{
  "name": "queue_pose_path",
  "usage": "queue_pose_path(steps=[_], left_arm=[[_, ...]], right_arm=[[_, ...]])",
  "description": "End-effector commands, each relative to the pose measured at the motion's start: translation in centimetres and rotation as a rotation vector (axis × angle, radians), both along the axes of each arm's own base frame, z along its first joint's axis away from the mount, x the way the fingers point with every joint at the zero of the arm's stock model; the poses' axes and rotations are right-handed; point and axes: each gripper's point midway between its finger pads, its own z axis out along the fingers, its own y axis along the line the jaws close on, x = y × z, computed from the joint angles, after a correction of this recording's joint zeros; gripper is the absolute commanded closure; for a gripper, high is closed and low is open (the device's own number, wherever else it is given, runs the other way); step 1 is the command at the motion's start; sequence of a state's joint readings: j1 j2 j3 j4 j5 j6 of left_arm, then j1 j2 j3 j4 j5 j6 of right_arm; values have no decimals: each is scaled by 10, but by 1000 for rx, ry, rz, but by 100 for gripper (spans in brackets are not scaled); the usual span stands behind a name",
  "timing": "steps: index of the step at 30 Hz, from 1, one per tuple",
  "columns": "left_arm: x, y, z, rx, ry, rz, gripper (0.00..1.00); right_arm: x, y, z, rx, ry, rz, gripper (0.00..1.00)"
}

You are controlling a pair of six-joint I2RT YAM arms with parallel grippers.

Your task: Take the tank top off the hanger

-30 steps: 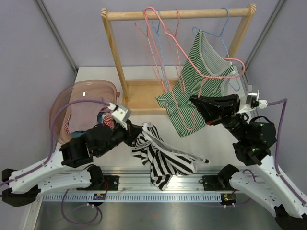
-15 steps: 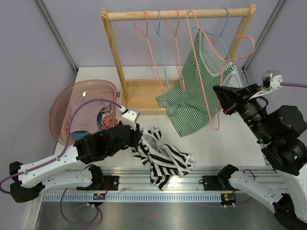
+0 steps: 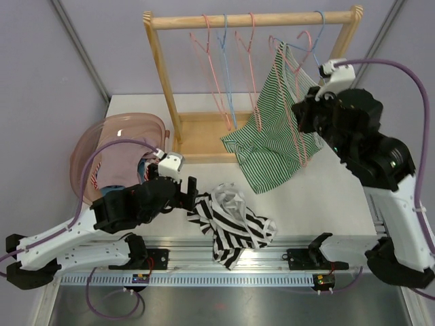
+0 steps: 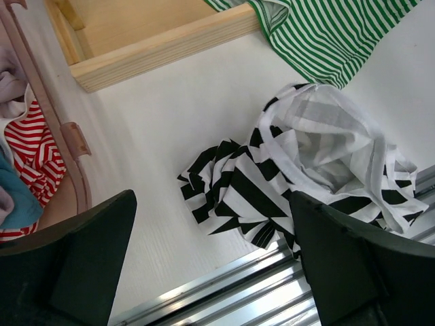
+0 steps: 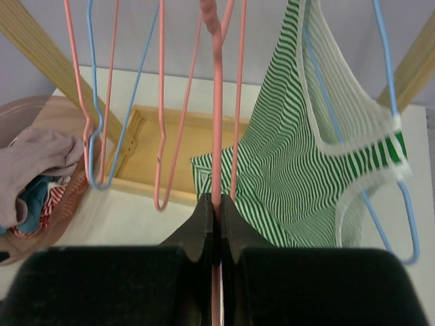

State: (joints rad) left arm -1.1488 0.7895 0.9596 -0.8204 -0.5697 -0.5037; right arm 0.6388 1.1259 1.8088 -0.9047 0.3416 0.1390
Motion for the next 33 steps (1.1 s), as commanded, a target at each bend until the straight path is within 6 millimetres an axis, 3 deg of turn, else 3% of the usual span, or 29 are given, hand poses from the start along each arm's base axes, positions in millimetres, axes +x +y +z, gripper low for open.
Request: queue_pose_path(steps=[1,5,9,10,11,16,20,21,22,24,25,27,30,31,33], left_arm=[[3,11,20,-39,-34,51,1],[-1,16,20,-50,-26,48,1],[-6,11,14,-61,0,15,1],[-7,7,13,-69,3,7,1],[-8,4,11,-74,11,-6,1],[-6,-12,7,-92,22,-33,1],[-7,-34,4,-124,39,-78,1],[-8,-43,-1,-123,49,-102,1],[-8,-55,2,-158,45,-127,1],[-14,-74,-11,-151,78,-180,1],[-15,-83,-12,-165,78,-198,1],[-22,-97,-21,-157,103,-232,1],[-28,-120,-41,-130,145,-270,1],[-28,-127,-55,-89,169,-271,1],[-31,-136,-66,-64,189,-276,1]], right_arm=[[37,11,23,-64,-42,-25,100],[84,29,48,-54,-70,-15,100],[118,27,52,-65,-64,-42,100],[132,34,41,-78,-37,-34,100],[133,37,46,-66,-49,-22,100],[141,53,17,-64,35,25,100],[135,54,18,-44,32,41,100],[134,54,19,-43,31,43,96],[130,52,21,-39,26,41,79],[125,49,26,-34,17,41,66],[119,44,34,-30,0,32,53],[111,35,39,-38,-12,14,34],[92,15,50,-39,-42,-37,21],[75,5,63,-23,-76,-42,17],[65,0,57,-16,-67,-45,1]])
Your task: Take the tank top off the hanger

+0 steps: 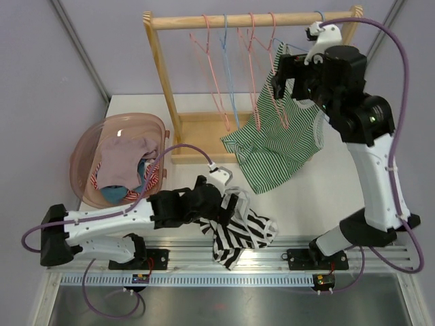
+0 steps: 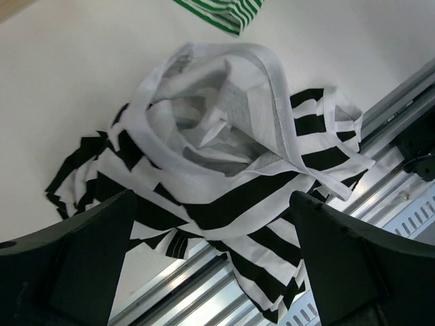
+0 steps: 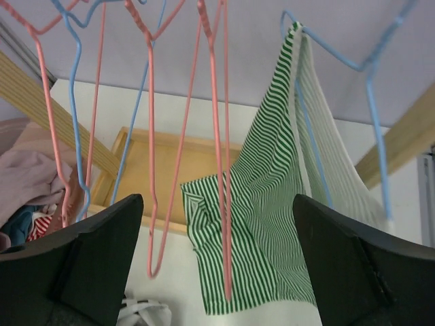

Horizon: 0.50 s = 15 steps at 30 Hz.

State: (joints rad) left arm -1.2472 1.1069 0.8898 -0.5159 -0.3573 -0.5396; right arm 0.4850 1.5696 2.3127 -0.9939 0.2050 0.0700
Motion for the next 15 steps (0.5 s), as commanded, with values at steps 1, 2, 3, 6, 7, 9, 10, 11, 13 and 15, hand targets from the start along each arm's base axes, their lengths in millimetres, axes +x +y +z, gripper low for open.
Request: queue_pose_path(steps=[1,2,3,6,7,9,10,11,13,15], left_arm=[[-6,-33,-6,-48,32,-35,1],[-8,-37,-20,-9,50,-42,1],[-10,-40,-27,7,60,-52,1],[-18,-51,-58,57,109,-80,1],[-20,-56,-65,53,121,-89,1],[-26,-59,-94,108,164,-99,1],[-27,-63,-103,114,174,-99,1],[-28,-64,-112,127,188,-92,1],[-31,-63,-142,191,217,-89,1],[-37,-59,-164,244,241,-85,12]], right_arm=[[-49,-33,29,42,-96,-38,0],[-56,-36,32,61,-111,-39,0],[-63,-39,32,70,-120,-36,1],[-92,-48,29,116,-145,-13,0],[-105,-47,26,127,-149,26,0],[-116,-44,26,156,-159,64,1],[-127,-40,23,168,-157,113,1],[-132,-37,25,185,-172,143,1],[-145,-28,23,205,-171,218,0],[-152,-24,23,215,-175,253,1]])
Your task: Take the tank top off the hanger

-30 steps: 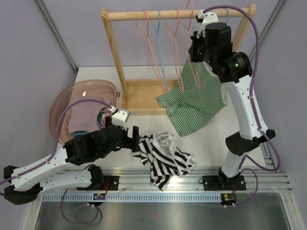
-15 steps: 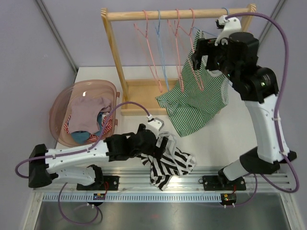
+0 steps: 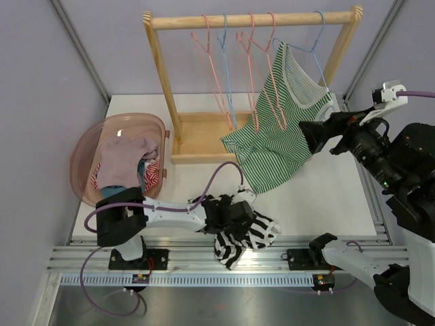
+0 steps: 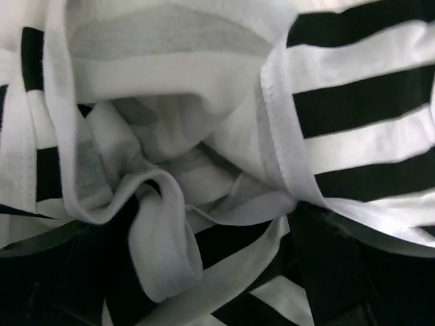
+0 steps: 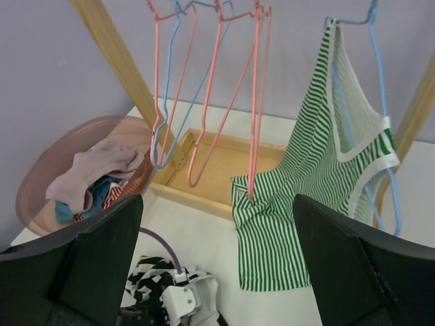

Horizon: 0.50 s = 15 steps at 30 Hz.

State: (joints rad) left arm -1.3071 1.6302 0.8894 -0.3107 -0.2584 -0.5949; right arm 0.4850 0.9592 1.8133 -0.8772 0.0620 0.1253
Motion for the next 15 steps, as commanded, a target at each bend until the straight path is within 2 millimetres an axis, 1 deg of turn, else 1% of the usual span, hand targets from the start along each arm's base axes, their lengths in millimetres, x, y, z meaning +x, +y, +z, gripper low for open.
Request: queue_pose_path(steps=[1,2,3,5,6,8,9,10,11,13,14,15], left_arm=[[-13,-8,-26,1,51,5,22],[-14,-6,-29,12,49,13,55],[-13,-3,-30,19,46,25,75],[-9,6,-26,29,19,58,94],[-6,11,-23,37,4,74,100],[2,21,-5,40,-45,111,100],[5,31,3,64,-65,127,100],[9,34,13,63,-88,143,100],[17,38,32,37,-135,171,100],[27,53,54,51,-179,217,100],[36,60,76,14,-219,251,100],[39,72,85,31,-232,268,100]], right_arm=[[-7,25,1,31,-16,143,1],[-9,25,2,35,-21,146,0],[-11,24,2,34,-23,146,0],[-15,19,2,40,-36,129,1],[-15,16,1,40,-36,119,0],[-16,11,-3,42,-36,93,1],[-16,9,-3,42,-37,85,1],[-16,7,-7,41,-31,73,1],[-15,7,-9,43,-27,69,0],[-12,4,-16,35,-11,46,0],[-11,3,-19,30,-5,40,0],[-9,2,-21,25,1,31,0]])
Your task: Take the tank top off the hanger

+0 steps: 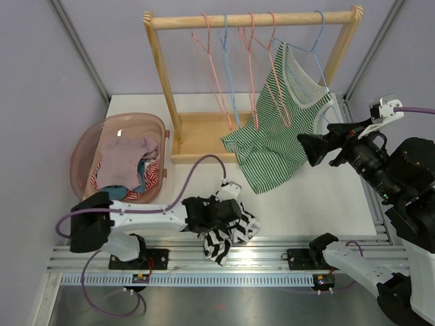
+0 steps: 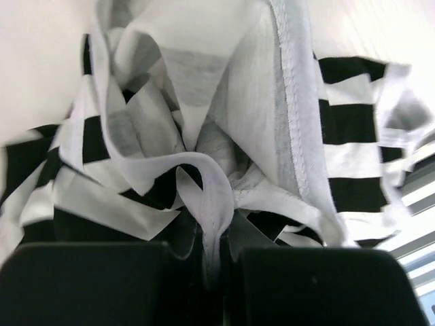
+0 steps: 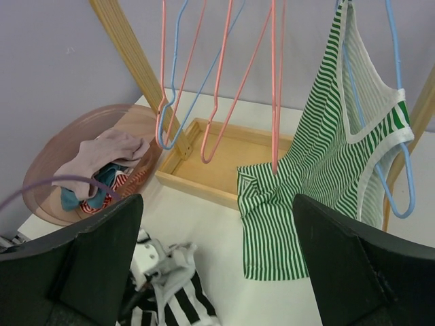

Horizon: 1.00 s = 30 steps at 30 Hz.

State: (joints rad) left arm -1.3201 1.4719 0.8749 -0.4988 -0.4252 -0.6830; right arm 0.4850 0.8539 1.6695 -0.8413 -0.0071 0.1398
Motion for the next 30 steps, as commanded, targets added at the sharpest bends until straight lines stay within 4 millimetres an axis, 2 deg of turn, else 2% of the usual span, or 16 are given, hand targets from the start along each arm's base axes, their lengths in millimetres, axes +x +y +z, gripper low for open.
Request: queue_pose_path(steps=[1,2,7,10,11,12,14,15,18,19,20,22,23,26,29,30], left_arm=[[35,34,70,-30,-169,150,100],[44,44,89,-66,-192,186,100],[74,100,156,-95,-279,319,100],[91,135,205,-137,-347,400,100],[101,150,231,-159,-389,442,100],[102,161,243,-166,-406,459,100],[112,185,266,-160,-453,519,100],[115,195,285,-180,-484,548,100],[132,224,311,-177,-523,633,100],[137,225,313,-199,-509,628,100],[149,246,311,-170,-503,686,100],[162,255,317,-209,-489,695,100],[174,275,312,-174,-474,748,100],[189,298,310,-160,-444,797,100],[209,313,289,-138,-382,852,99],[218,317,278,-130,-350,864,92]], right_arm=[[11,-3,-3,4,2,-47,0],[11,-4,-5,3,7,-52,1],[13,-9,-6,1,6,-83,0],[17,-16,-5,-1,6,-127,1],[19,-21,-6,5,9,-161,0],[24,-34,-6,10,11,-242,1],[28,-44,-7,13,11,-305,1],[31,-47,-10,8,16,-330,1],[41,-51,-15,-12,28,-374,0],[43,-50,-18,-21,38,-379,1],[47,-49,-21,-34,49,-380,1],[54,-47,-26,-60,74,-388,0],[57,-46,-27,-68,79,-392,1],[63,-45,-28,-85,86,-399,0],[68,-46,-26,-90,82,-420,0],[71,-46,-25,-98,86,-425,0]])
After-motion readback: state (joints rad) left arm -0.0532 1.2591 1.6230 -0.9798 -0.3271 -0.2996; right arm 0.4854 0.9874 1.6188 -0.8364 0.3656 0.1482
